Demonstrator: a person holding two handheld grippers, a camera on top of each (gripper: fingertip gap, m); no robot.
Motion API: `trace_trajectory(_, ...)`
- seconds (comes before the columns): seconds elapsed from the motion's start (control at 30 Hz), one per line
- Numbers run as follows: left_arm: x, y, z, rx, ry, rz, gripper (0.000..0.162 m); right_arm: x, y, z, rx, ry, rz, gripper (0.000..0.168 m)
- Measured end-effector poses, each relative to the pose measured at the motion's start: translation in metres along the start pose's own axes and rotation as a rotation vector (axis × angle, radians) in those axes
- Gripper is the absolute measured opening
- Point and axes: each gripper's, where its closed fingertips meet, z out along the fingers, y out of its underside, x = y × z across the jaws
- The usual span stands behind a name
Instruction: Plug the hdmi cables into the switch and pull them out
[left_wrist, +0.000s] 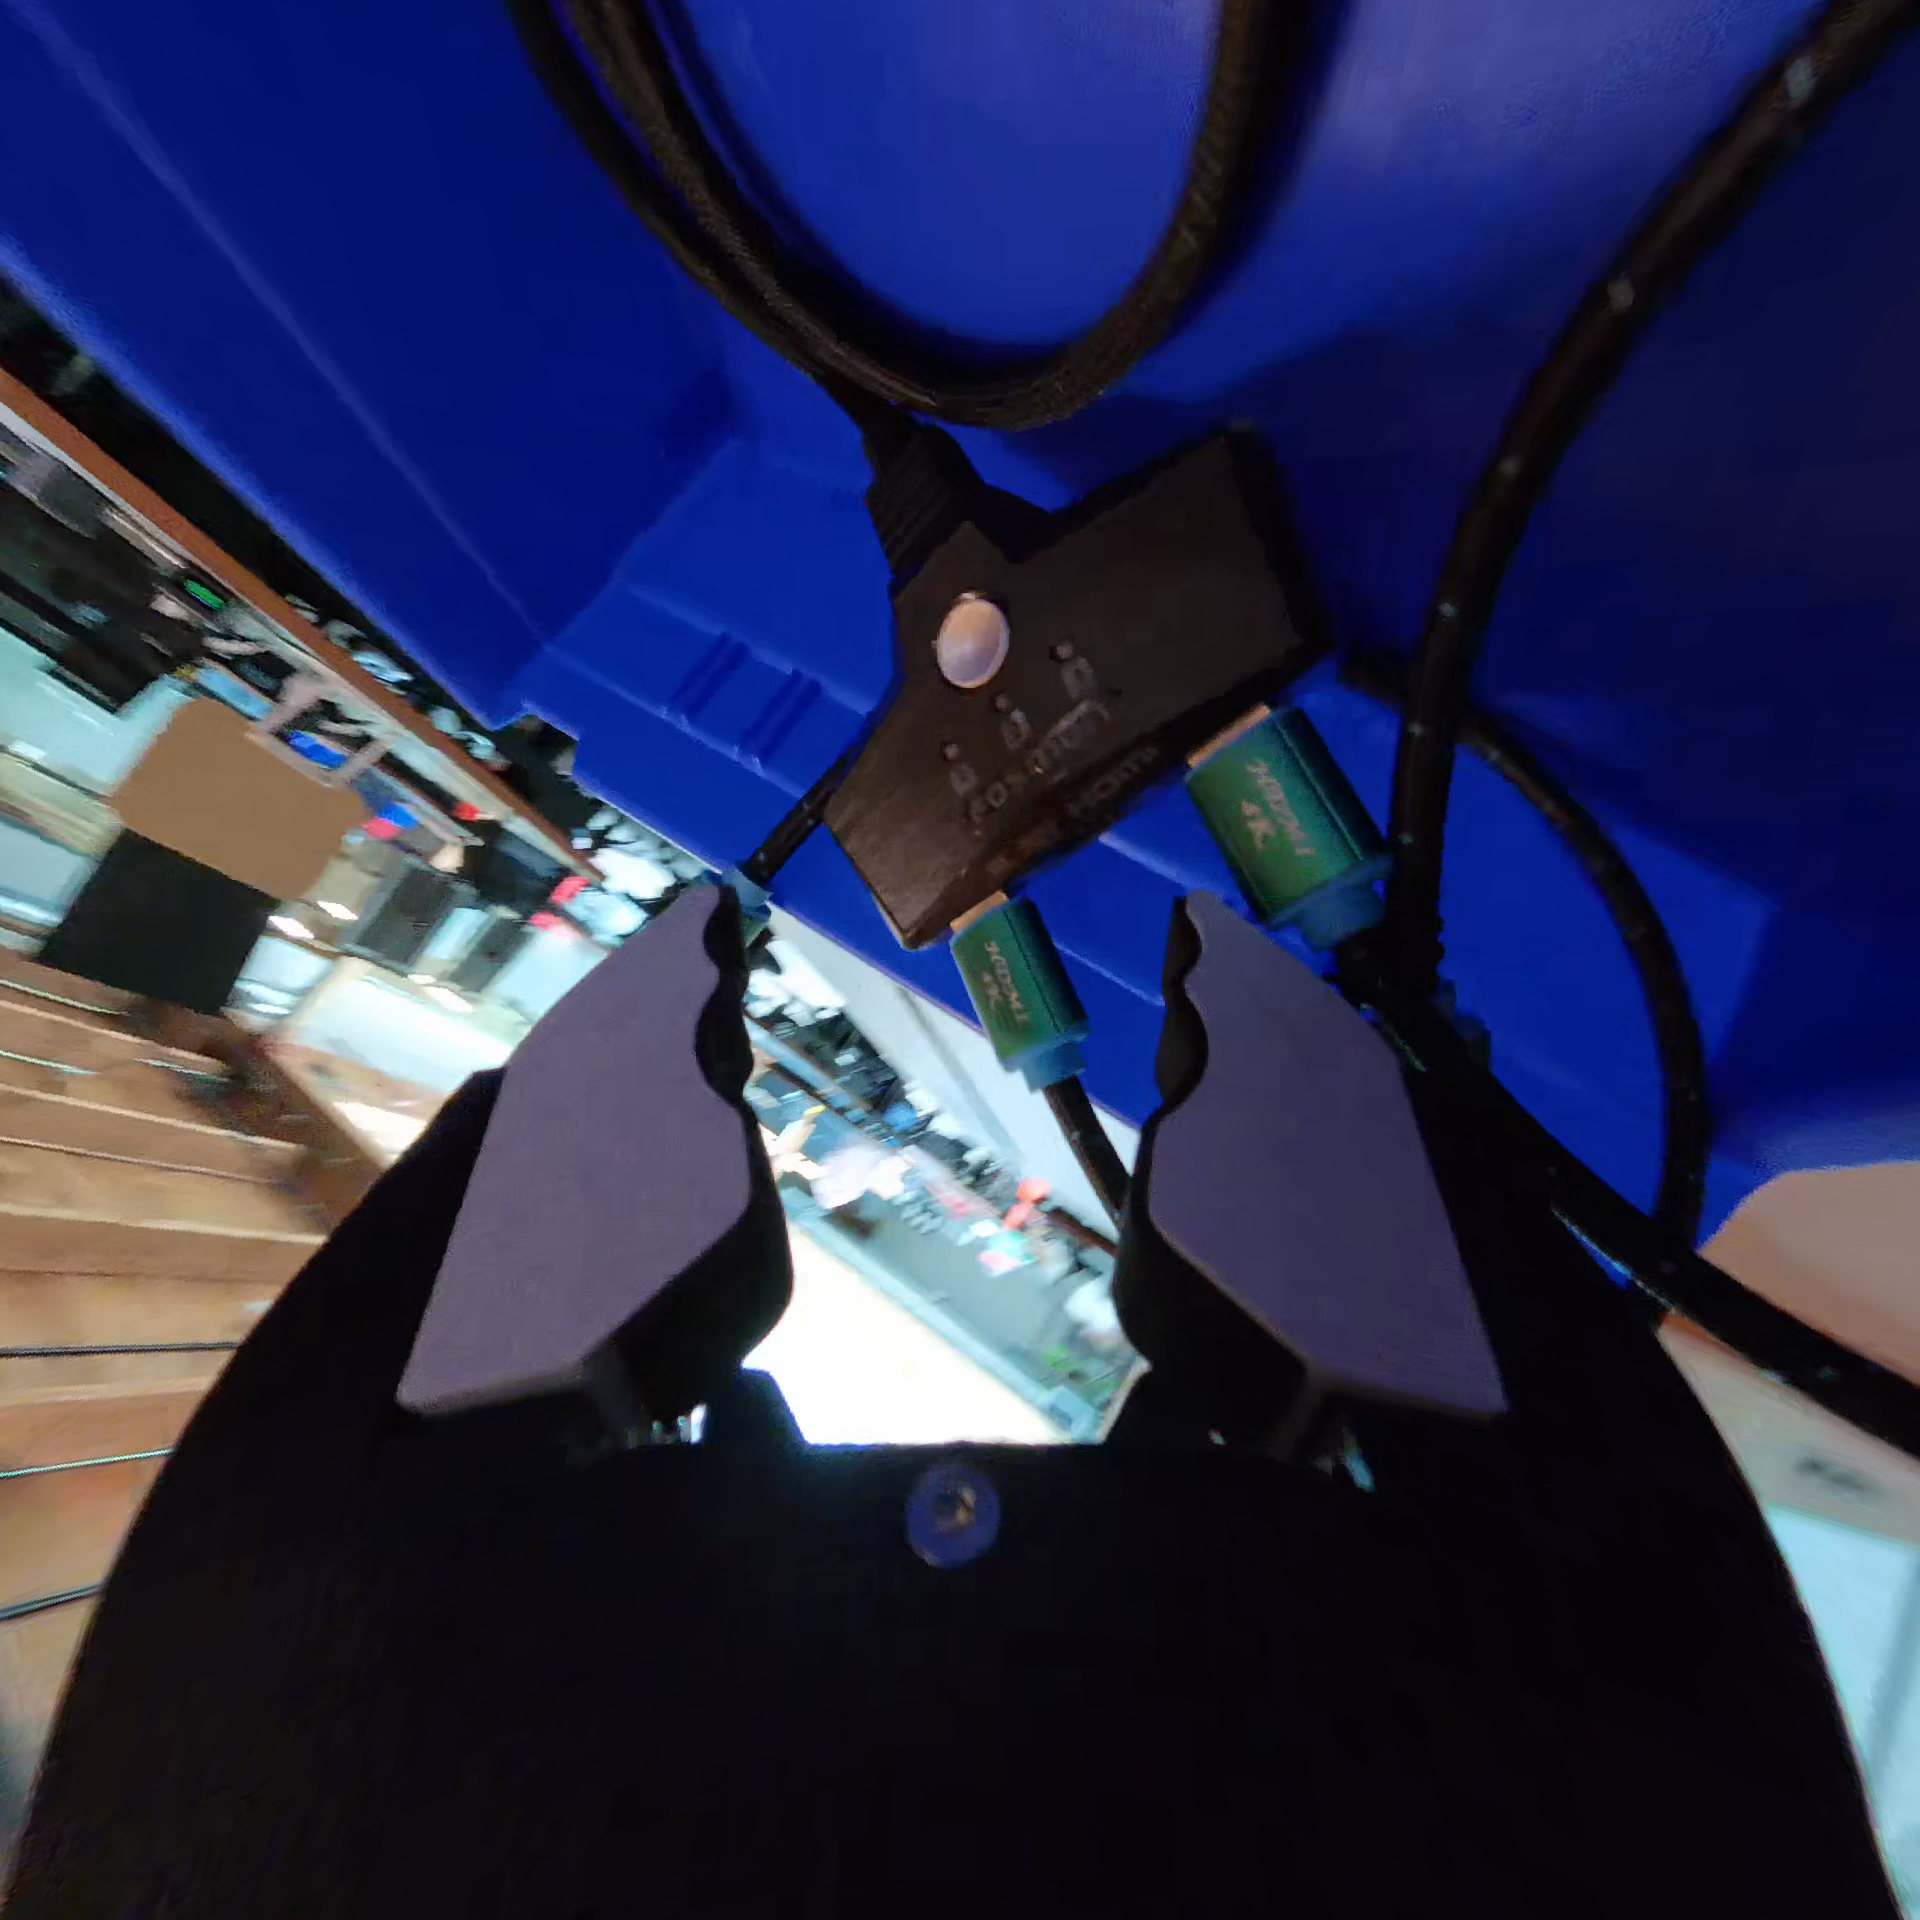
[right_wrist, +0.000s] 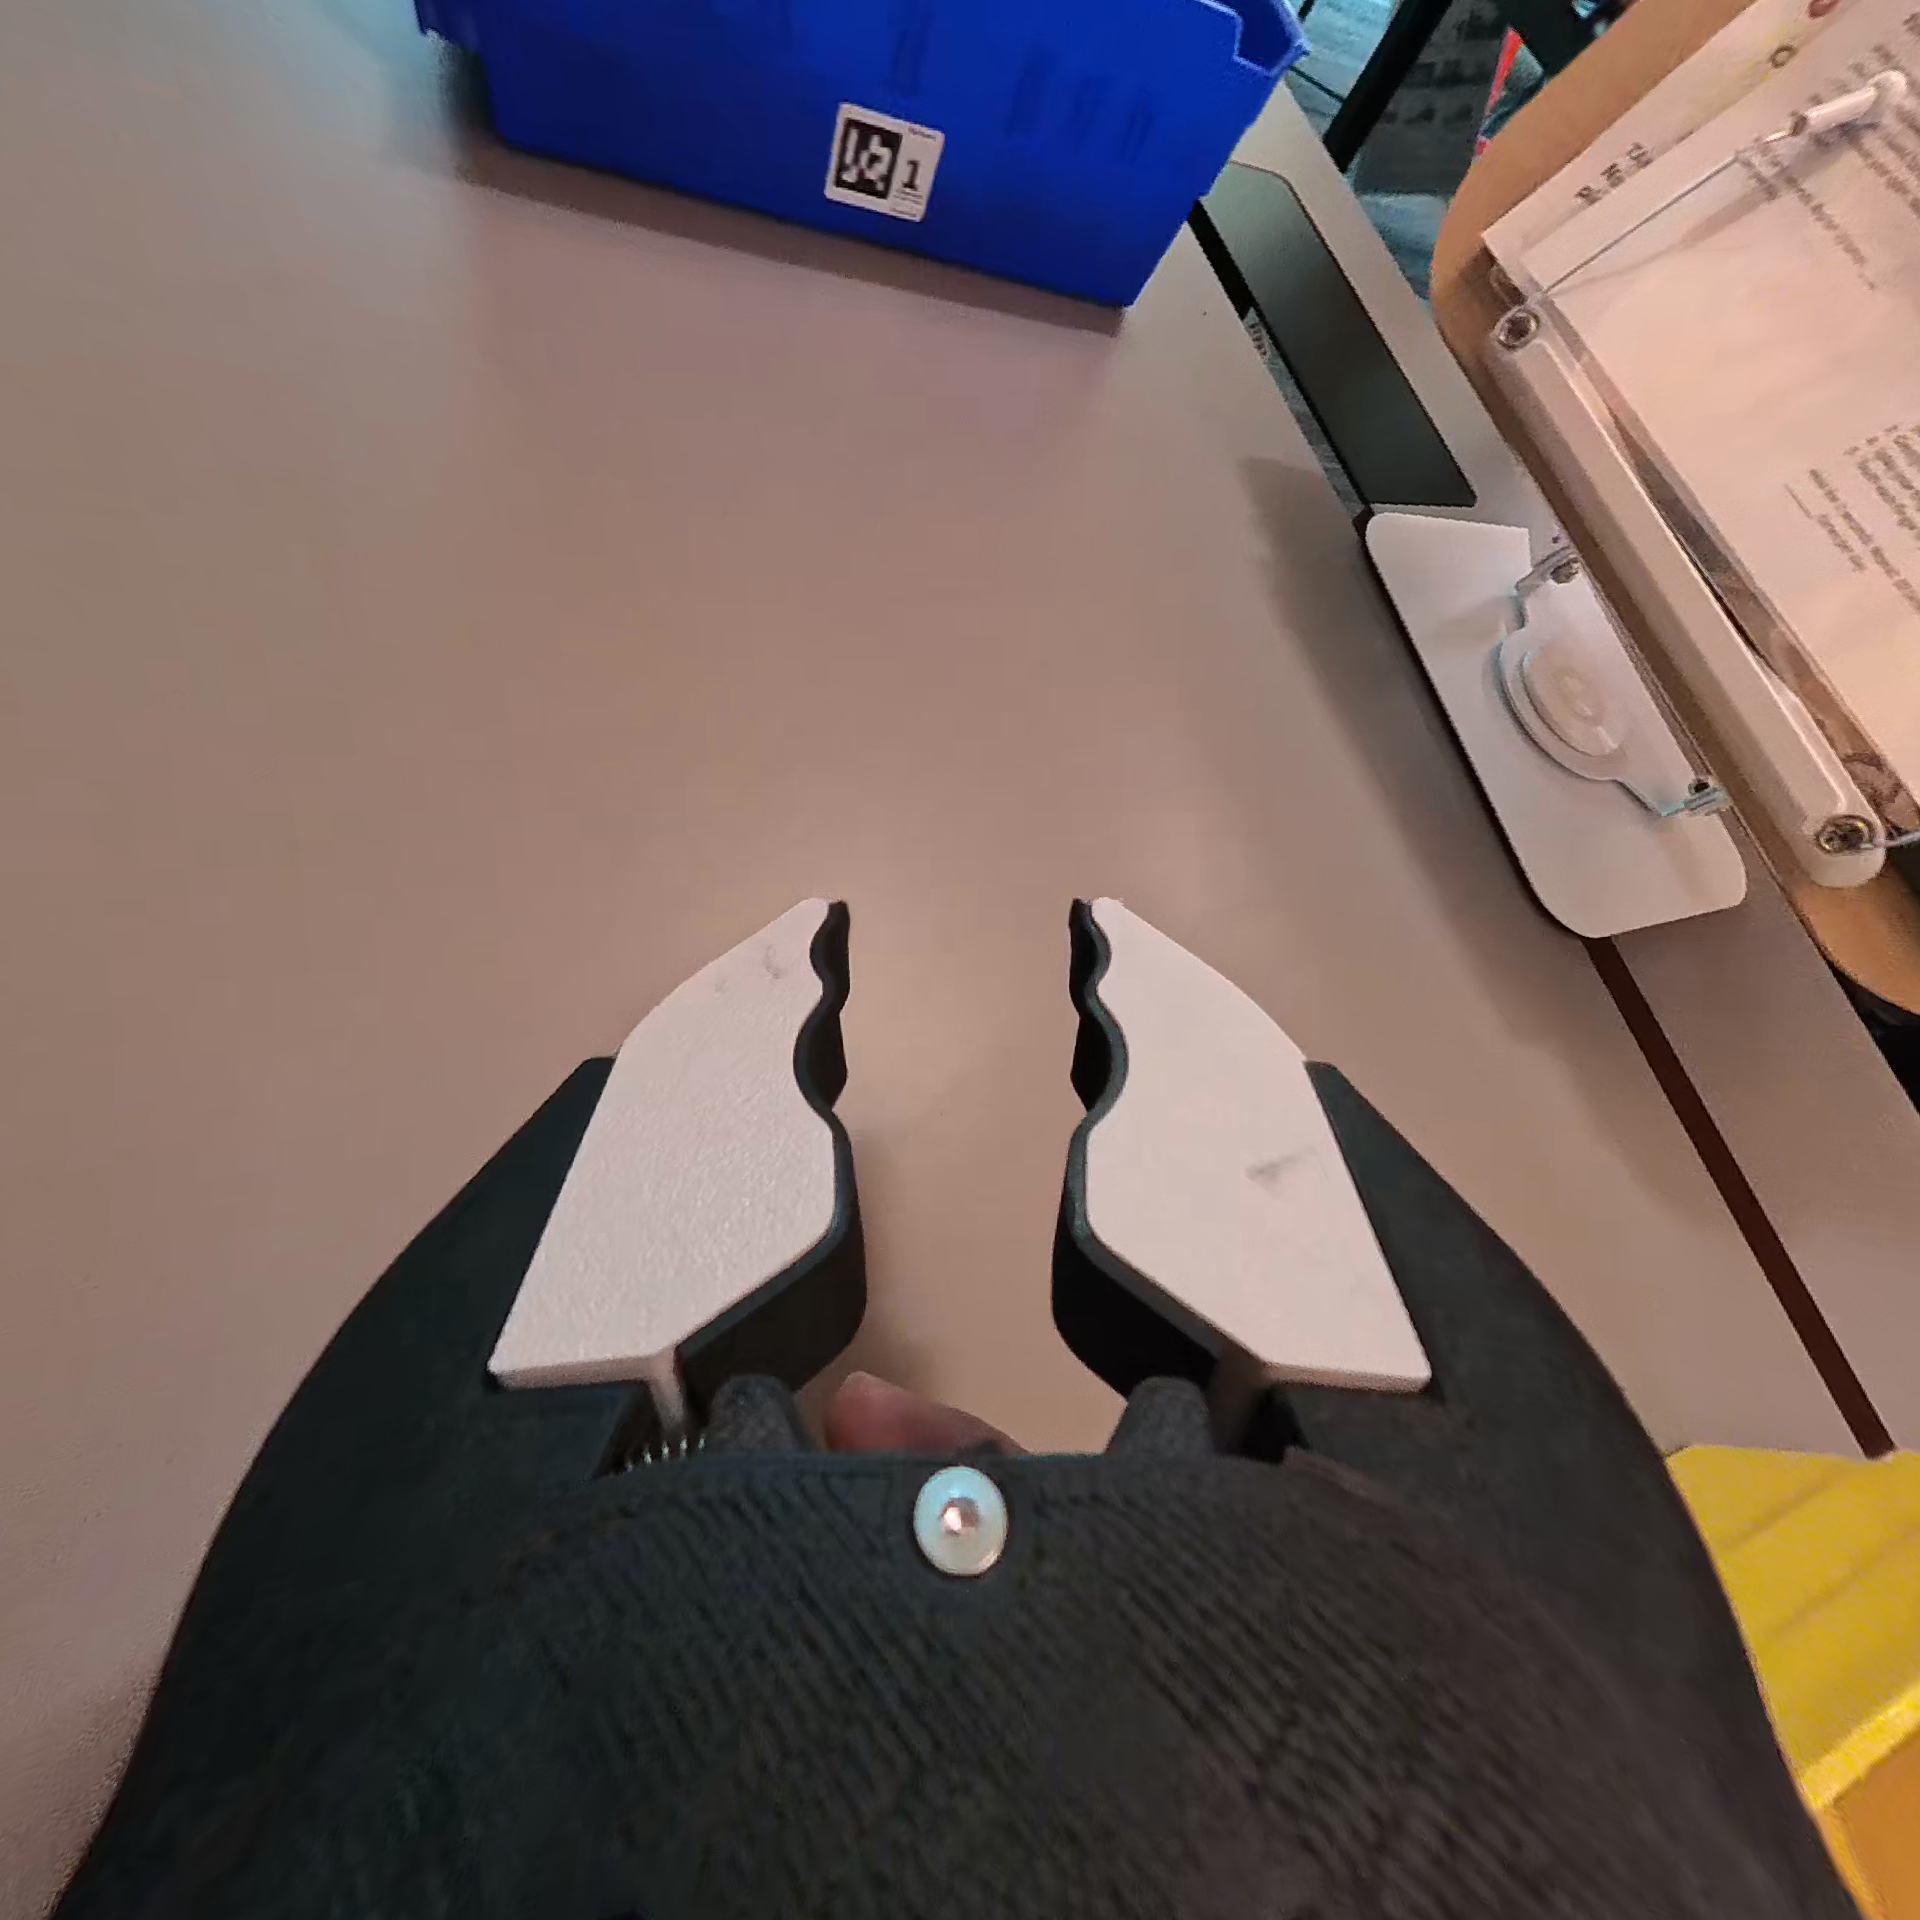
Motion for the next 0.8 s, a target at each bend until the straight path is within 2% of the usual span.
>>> trace_trajectory(0.03, -0.004, -0.004, -0.004, 0.033, 0.02, -0.087, 0.074, 0.0, -0.001, 0.001, -0.005, -0.003, -0.008, 0.041)
trace_trajectory(0.13, -0.013, -0.022, -0.014, 0.127, 0.147, -0.357, 0.074, 0.001, -0.006, 0.006, -0.002, -0.009, -0.008, 0.041)
trace_trajectory(0.23, -0.019, -0.038, -0.012, 0.128, 0.231, -0.466, 0.069, -0.001, -0.013, 0.009, 0.023, -0.021, -0.004, 0.041)
trace_trajectory(0.43, -0.006, -0.057, 0.029, 0.009, 0.363, -0.556, 0.06, -0.015, -0.011, 0.011, 0.055, -0.081, -0.004, 0.041)
trace_trajectory(0.57, 0.005, -0.043, 0.052, -0.179, 0.361, -0.489, 0.062, -0.023, -0.003, 0.011, 0.055, -0.113, 0.005, 0.042)
trace_trajectory(0.6, 0.009, -0.043, 0.054, -0.209, 0.379, -0.473, 0.058, -0.024, -0.002, 0.012, 0.057, -0.116, 0.005, 0.042)
trace_trajectory(0.67, 0.015, -0.045, 0.053, -0.248, 0.419, -0.45, 0.039, -0.024, 0.0, 0.013, 0.056, -0.117, 0.01, 0.042)
trace_trajectory(0.8, 0.008, -0.047, 0.049, -0.247, 0.396, -0.473, 0.033, -0.025, 0.008, 0.015, 0.046, -0.118, 0.032, 0.042)
